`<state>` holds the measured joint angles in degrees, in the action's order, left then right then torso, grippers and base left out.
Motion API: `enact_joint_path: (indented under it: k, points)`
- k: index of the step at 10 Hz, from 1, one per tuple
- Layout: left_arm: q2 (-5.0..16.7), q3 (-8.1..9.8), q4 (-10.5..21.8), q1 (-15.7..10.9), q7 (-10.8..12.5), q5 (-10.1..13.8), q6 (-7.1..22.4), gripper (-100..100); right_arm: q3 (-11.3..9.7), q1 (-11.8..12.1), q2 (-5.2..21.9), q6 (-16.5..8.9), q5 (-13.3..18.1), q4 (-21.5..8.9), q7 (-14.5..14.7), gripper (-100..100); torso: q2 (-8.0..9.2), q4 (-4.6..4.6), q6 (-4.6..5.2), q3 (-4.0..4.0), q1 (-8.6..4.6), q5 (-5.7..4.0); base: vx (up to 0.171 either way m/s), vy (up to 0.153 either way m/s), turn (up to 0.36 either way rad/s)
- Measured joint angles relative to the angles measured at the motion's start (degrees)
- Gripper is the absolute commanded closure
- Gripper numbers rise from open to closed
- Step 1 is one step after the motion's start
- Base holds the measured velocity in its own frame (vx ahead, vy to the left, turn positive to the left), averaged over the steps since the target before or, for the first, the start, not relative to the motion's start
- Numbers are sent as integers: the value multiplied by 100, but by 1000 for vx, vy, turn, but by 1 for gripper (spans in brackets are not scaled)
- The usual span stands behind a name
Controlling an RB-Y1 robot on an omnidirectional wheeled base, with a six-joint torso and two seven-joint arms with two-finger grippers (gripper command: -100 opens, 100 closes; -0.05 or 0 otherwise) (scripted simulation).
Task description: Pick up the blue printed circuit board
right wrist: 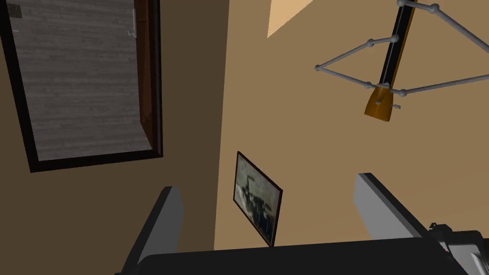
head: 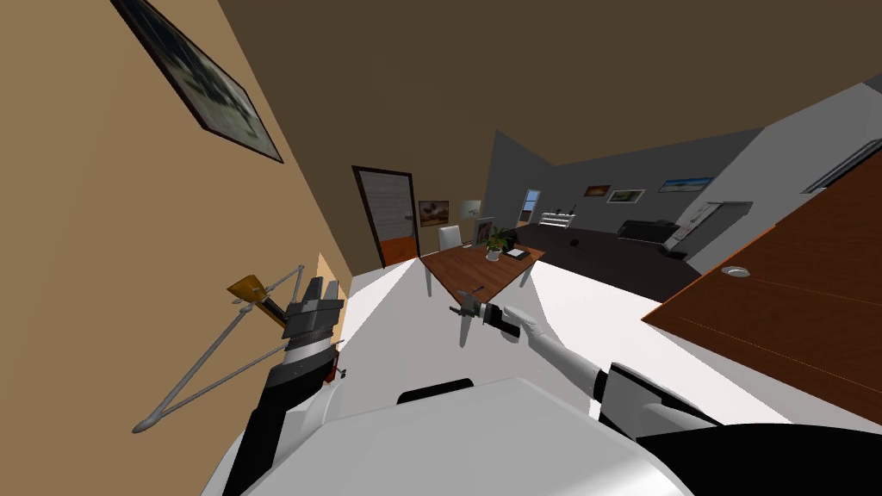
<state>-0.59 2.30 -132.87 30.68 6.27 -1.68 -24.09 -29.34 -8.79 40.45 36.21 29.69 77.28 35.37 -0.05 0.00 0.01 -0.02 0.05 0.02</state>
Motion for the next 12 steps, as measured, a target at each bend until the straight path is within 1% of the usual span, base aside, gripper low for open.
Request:
enact_joint_path:
  k: [1,2,3,4,5,6,7,8,9,10,11,12]
  points:
    - [0,0,0,0,0,0,0,0,-104,-67,55,-50,55,-146,133,-100,0,-1,1,0,-1,-1,0,0,0]
    - [0,0,0,0,0,0,0,0,-145,-104,45,-57,74,-304,215,-100,1,0,2,0,-3,-1,7,4,59]
    - [0,0,0,0,0,0,0,0,-276,-229,173,-94,130,-428,304,-100,-2,0,0,-1,-3,-1,9,1,48]
    - [0,0,0,0,0,0,0,0,-349,-264,238,-140,166,-517,380,-100,-1,-1,1,-1,-4,-2,0,0,0]
    - [0,0,0,0,0,0,0,0,-343,-262,225,-90,166,-669,460,-100,1,0,2,0,-5,-2,8,0,70]
    - [0,0,0,0,0,0,0,0,-464,-383,316,-84,216,-832,571,-100,-2,0,-1,-1,-5,-1,13,-3,52]
    - [0,0,0,0,0,0,0,0,-541,-434,359,-118,251,-948,654,-100,-3,-1,1,-2,-5,-2,20,-4,70]
    - [0,0,0,0,0,0,0,0,-681,-549,472,-154,305,-1077,764,-100,-6,-1,0,-3,-6,-1,19,-5,58]
    - [0,0,0,0,0,0,0,0,-761,-625,493,-173,340,-1247,858,-100,-6,-2,1,-4,-6,-2,25,-5,114]
    - [0,0,0,0,0,0,0,0,-895,-701,613,-212,388,-1343,970,-100,-8,-1,0,-4,-7,-2,25,-7,44]
    - [0,0,0,1,0,0,0,0,-957,-770,632,-198,411,-1535,1081,-100,-8,-2,2,-5,-7,-3,11,-2,-10]
    - [0,0,0,1,0,0,0,0,-953,-742,636,-170,410,-1655,1163,-100,-3,-1,3,-2,-6,-3,18,-7,113]
